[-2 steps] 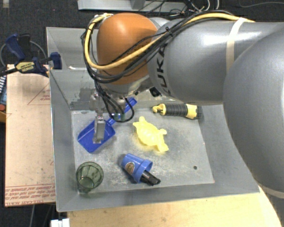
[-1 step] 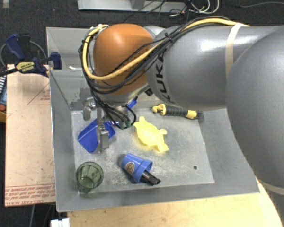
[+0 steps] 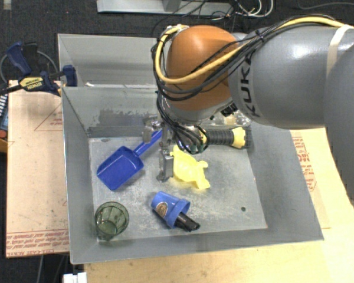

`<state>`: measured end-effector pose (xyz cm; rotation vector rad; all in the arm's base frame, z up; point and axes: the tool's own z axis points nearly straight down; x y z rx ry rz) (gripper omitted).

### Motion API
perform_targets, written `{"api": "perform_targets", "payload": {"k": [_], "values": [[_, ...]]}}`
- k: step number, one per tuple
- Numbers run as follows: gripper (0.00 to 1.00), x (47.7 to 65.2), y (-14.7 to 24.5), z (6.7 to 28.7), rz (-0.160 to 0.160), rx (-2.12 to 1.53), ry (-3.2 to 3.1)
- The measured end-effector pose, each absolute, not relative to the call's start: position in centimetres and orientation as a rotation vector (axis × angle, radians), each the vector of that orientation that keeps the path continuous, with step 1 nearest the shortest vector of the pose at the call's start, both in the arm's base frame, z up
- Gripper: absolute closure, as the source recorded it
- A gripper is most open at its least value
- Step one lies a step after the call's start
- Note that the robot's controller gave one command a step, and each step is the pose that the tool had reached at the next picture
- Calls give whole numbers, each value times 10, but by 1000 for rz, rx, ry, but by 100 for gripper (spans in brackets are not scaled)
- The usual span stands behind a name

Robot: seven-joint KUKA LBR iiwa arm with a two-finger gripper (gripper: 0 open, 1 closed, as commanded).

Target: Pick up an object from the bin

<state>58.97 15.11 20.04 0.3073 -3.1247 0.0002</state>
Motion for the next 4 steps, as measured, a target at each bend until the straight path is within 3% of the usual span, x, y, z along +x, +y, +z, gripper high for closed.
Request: {"api": "perform_targets", "payload": {"k": [1, 2, 3, 4], "values": [[0, 531, 175, 215, -5, 708, -3054], [0, 565, 181, 232, -5, 184, -3136], [0, 561, 199, 228, -2, 67, -3138], [0, 563, 169, 137, -5, 587, -3090]]}}
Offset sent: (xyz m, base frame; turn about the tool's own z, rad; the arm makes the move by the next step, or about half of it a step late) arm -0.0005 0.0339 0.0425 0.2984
